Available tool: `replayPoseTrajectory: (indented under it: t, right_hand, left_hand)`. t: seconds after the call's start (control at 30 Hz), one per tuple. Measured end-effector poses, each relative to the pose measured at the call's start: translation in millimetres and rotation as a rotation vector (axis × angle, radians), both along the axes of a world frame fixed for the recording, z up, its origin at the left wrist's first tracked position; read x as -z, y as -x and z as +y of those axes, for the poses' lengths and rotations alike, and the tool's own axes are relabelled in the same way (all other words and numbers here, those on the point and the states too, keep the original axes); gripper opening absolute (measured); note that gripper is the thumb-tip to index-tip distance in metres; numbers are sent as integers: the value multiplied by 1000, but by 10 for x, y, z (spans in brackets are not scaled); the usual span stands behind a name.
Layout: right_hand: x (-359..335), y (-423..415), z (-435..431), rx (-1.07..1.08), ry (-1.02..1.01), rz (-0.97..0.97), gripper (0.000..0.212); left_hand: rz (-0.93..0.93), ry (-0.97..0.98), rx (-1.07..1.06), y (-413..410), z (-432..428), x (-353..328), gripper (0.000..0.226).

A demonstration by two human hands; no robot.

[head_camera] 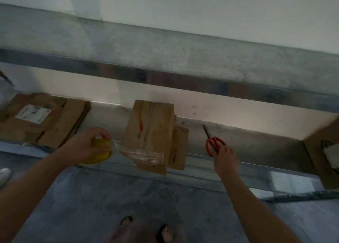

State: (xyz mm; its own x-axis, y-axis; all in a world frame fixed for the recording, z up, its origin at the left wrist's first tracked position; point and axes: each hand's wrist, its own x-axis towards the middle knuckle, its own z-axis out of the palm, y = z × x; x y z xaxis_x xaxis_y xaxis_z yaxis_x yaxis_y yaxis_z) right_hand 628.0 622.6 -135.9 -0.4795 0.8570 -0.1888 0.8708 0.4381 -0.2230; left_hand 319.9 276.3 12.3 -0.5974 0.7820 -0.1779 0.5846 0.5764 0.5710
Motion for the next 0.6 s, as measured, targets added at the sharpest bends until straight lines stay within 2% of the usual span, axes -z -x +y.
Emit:
replayPoseTrajectory:
  t: [0.07, 0.17, 0.27, 0.37, 0.43, 0.5, 0.6]
  right_hand:
    - [-41, 96, 37, 34, -48, -126, 42]
    - [-107, 204, 80, 86, 14, -136, 35]
    - [-156, 221, 77, 100, 41, -131, 38]
    - [-236, 124, -56, 128, 121, 16, 40]
    - [-339, 21, -237, 135, 206, 118, 29]
    - [-471, -105, -440, 136, 176, 53, 28]
    - [-709, -354, -910, 205, 79, 119, 29]
  left_hand:
    - [11, 18, -32, -31, -38, 2, 27]
    - [17, 42, -56, -62, -82, -3, 28]
    - [4, 36, -52, -60, -95, -21, 27]
    - [2, 20, -35, -37, -97, -39, 26]
    - [0, 8, -2, -16, -103, -39, 26]
    - [-5, 6, 33, 13, -112, -41, 26]
    - [-28, -24, 89, 64, -104, -27, 26]
